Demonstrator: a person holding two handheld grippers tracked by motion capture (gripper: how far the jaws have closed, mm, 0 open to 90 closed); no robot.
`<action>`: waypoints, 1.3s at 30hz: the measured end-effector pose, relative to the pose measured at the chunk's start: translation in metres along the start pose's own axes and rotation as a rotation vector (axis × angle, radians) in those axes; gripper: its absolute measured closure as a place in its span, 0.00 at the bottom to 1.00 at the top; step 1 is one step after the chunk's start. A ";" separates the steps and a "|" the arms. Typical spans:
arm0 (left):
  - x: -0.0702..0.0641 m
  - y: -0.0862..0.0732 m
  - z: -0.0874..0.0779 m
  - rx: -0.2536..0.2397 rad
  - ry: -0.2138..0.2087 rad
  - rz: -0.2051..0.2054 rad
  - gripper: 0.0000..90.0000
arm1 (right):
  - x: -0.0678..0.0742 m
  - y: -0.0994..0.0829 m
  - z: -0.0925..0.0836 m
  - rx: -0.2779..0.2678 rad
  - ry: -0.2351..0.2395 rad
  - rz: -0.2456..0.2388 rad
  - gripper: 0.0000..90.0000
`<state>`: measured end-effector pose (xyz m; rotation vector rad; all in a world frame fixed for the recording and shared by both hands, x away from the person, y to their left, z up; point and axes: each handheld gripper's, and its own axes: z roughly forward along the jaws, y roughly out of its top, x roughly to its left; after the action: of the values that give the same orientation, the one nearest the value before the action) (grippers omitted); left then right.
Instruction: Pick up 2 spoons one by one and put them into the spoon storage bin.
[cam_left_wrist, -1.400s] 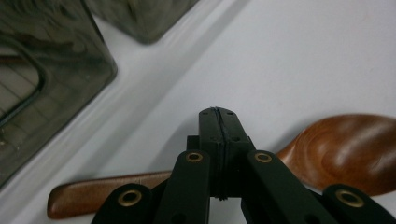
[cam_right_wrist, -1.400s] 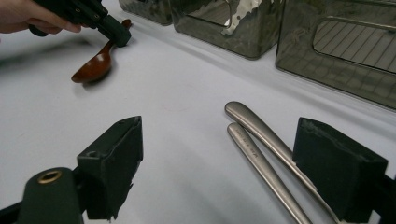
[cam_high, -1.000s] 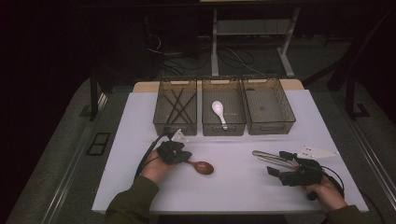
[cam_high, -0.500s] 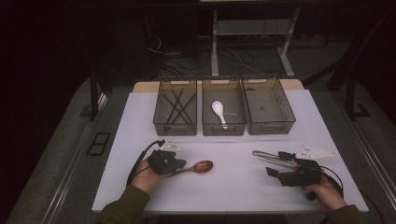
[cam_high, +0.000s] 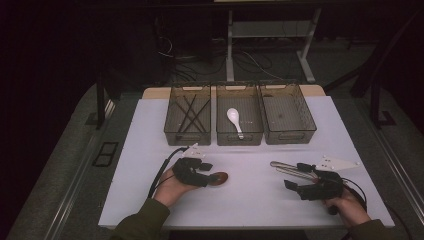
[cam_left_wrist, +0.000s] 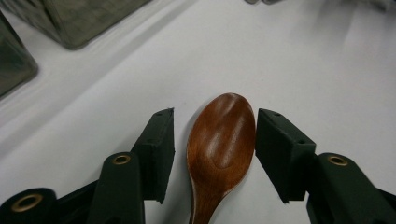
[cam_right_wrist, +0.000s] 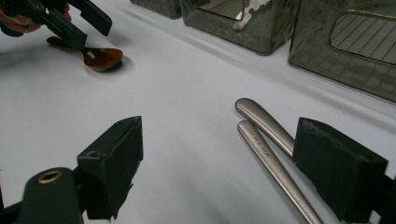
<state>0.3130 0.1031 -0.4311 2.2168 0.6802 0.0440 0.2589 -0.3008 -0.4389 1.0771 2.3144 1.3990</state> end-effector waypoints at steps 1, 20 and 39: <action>0.000 -0.001 0.001 0.003 0.000 -0.001 0.51 | 0.000 0.000 0.000 0.001 0.000 0.001 0.18; -0.008 -0.006 0.014 0.094 0.034 0.090 0.54 | 0.000 0.000 0.000 0.003 0.004 -0.009 0.18; -0.019 -0.006 0.012 0.144 0.013 0.196 0.89 | 0.001 0.001 -0.001 0.002 0.004 -0.008 0.18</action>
<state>0.2969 0.0882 -0.4400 2.4176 0.4842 0.1116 0.2582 -0.3008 -0.4378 1.0652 2.3205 1.3973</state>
